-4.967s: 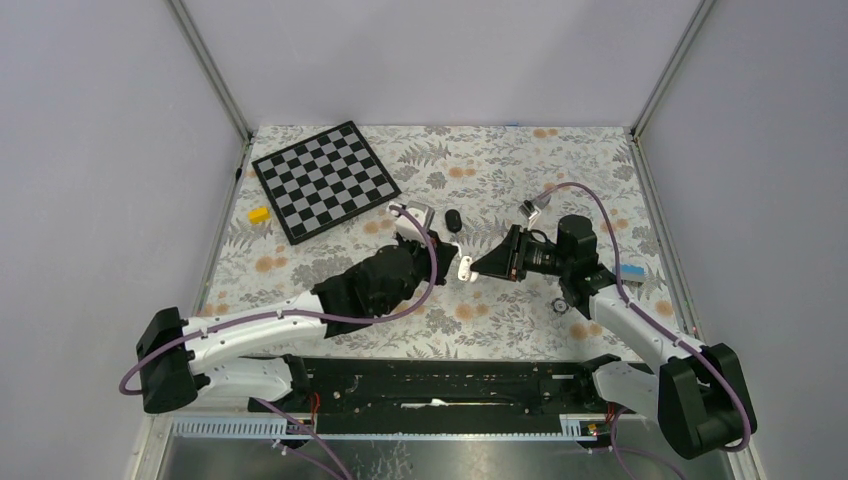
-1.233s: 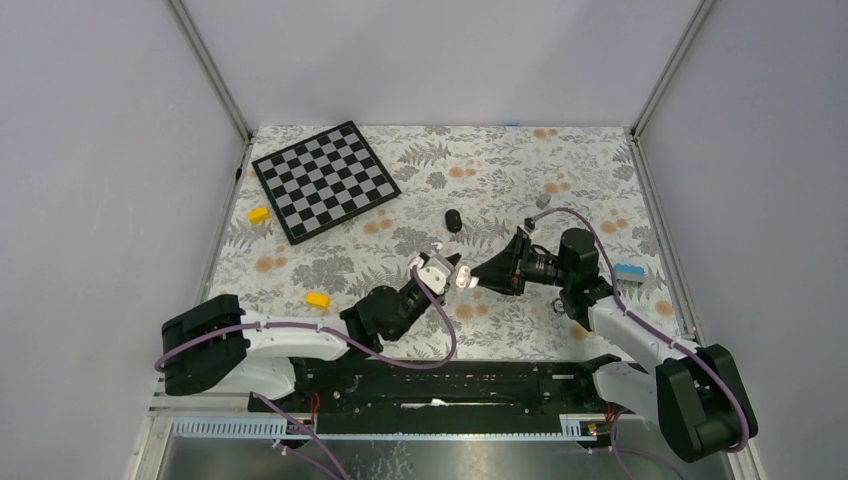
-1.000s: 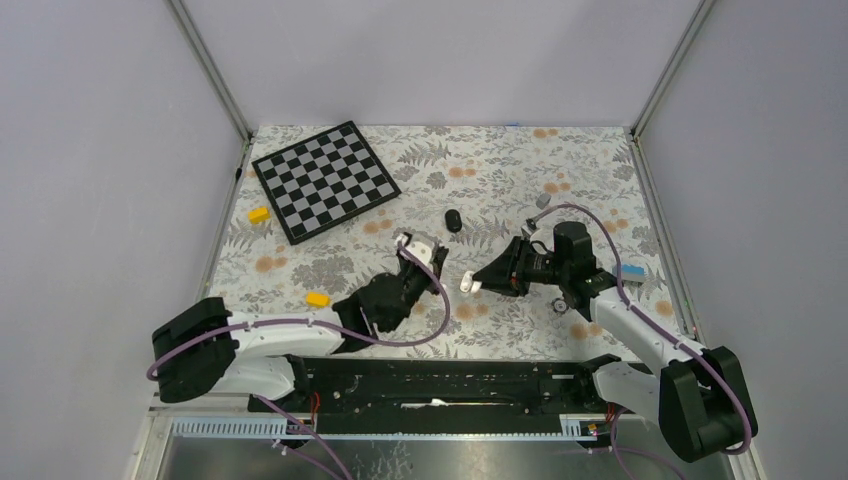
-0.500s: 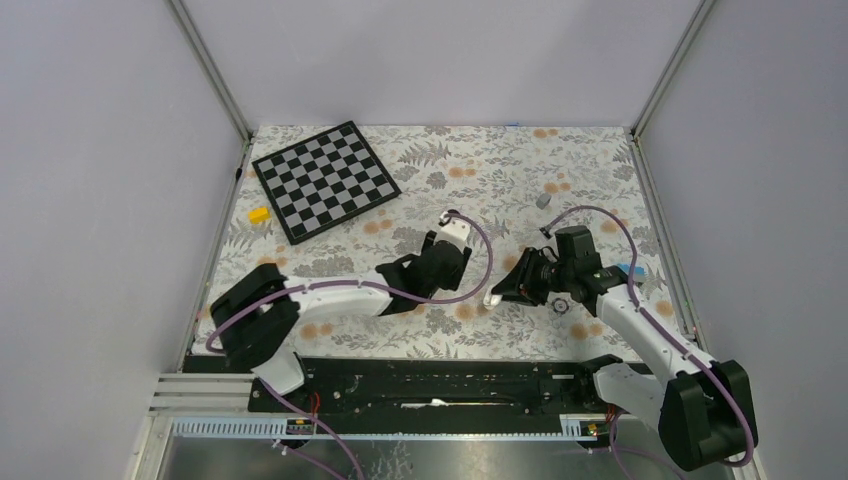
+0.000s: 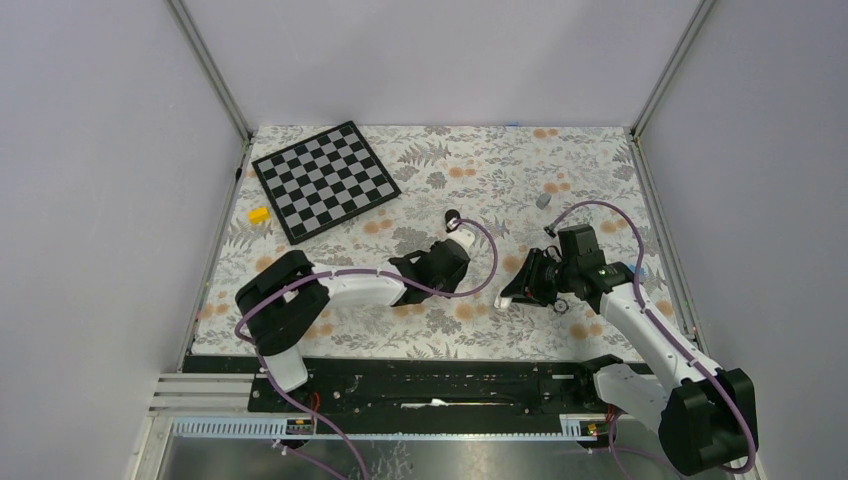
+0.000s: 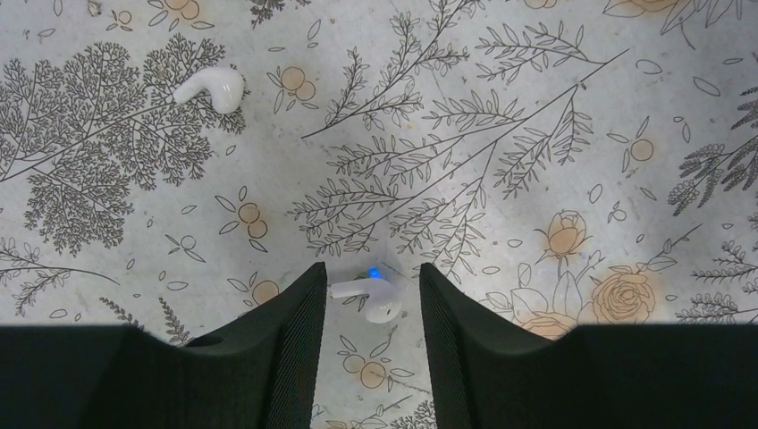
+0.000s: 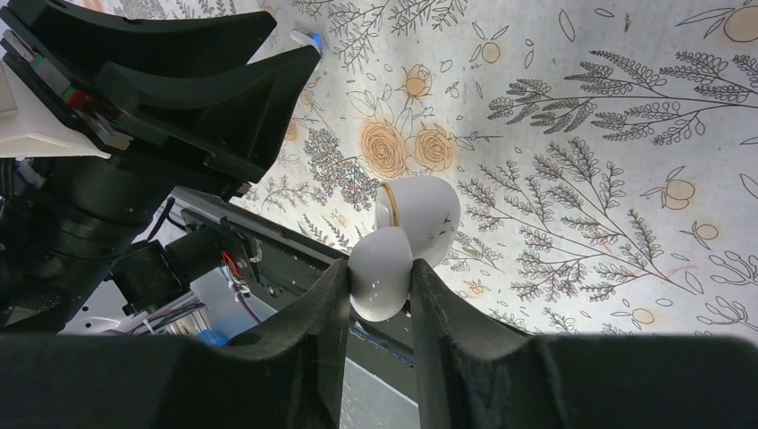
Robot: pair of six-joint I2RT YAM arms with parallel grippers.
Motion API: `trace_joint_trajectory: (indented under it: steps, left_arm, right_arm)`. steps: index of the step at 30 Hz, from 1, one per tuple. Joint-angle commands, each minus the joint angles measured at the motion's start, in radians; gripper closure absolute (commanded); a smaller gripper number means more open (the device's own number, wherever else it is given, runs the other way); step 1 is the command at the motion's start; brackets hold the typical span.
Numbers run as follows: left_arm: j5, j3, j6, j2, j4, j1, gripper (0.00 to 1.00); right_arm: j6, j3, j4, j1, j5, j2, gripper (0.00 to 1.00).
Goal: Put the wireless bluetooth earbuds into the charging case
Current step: Pick up the earbud from the center of the board.
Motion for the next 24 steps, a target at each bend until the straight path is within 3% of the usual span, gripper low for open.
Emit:
trace_joint_trajectory:
  steps: [1,6,14,24]
  left_arm:
    - [0.034,0.038,-0.012,0.001,-0.034,0.003,0.56]
    - [0.037,0.017,-0.026,-0.012,-0.055,-0.003,0.55]
    - [0.037,0.021,-0.008,0.011,-0.05,-0.007,0.66]
    - [0.049,0.042,-0.019,0.048,-0.076,-0.008,0.66]
  right_arm:
    - [-0.023,0.029,-0.016,-0.005,0.008,0.006,1.0]
    - [-0.018,0.024,0.001,-0.006,-0.01,0.014,1.0]
    - [-0.011,0.029,0.011,-0.006,-0.022,0.023,1.0]
    - [-0.008,0.026,0.011,-0.006,-0.022,0.019,1.0]
